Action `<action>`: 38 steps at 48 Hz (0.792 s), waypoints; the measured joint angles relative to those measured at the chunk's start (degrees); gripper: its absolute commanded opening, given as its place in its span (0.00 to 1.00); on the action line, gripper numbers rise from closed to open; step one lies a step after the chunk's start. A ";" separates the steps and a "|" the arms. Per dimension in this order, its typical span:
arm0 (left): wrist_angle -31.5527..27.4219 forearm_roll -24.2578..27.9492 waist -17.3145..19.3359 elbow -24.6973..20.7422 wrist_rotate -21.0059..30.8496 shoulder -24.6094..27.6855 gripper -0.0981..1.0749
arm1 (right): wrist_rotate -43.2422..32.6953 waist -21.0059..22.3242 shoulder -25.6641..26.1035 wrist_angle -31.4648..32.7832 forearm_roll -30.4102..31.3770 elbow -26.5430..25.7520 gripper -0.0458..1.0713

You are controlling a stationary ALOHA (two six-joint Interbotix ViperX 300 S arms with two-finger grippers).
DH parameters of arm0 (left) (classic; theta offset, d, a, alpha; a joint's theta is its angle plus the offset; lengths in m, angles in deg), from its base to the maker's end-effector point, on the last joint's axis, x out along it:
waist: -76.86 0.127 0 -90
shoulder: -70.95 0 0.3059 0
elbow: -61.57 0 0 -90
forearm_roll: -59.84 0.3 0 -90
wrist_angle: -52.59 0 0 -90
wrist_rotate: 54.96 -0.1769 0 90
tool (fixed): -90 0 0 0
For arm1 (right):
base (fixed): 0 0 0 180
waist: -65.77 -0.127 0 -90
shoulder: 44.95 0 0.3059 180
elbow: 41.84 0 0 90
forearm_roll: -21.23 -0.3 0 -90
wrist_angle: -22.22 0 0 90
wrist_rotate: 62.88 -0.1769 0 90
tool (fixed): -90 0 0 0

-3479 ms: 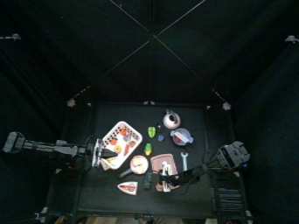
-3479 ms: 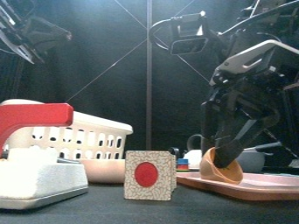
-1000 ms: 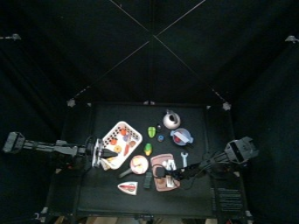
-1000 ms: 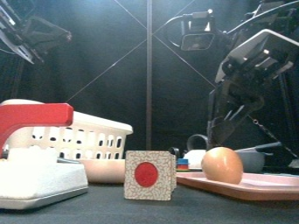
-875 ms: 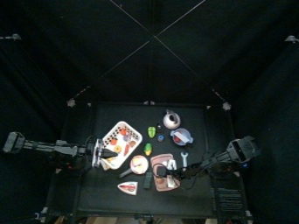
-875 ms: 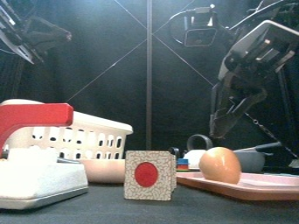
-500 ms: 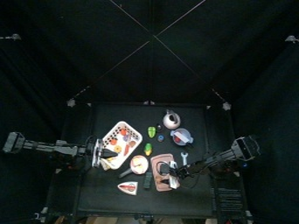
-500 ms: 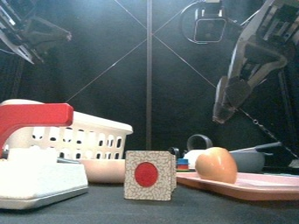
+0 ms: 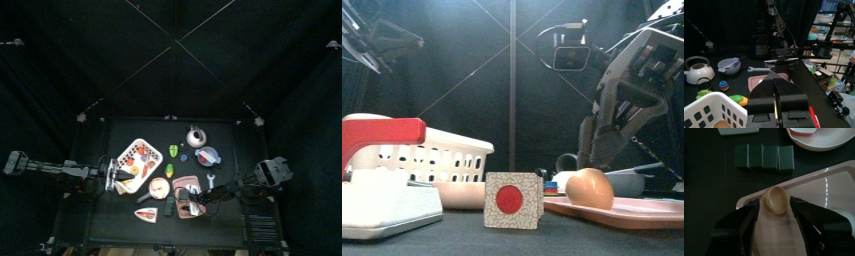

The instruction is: Grab eggshel

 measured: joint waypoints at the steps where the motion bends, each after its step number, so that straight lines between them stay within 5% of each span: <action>1: 0.00 -0.09 0.00 0.00 0.00 0.00 0.10 | 0.00 0.00 -0.18 -0.09 0.00 0.00 0.81; 11: 0.00 -0.09 0.00 0.00 0.00 0.00 0.10 | -0.18 0.00 -1.14 -0.26 -0.53 -0.09 0.79; 38: 0.00 0.00 0.00 0.00 0.00 0.00 0.10 | -0.18 0.00 -1.67 0.44 -0.97 -0.09 0.47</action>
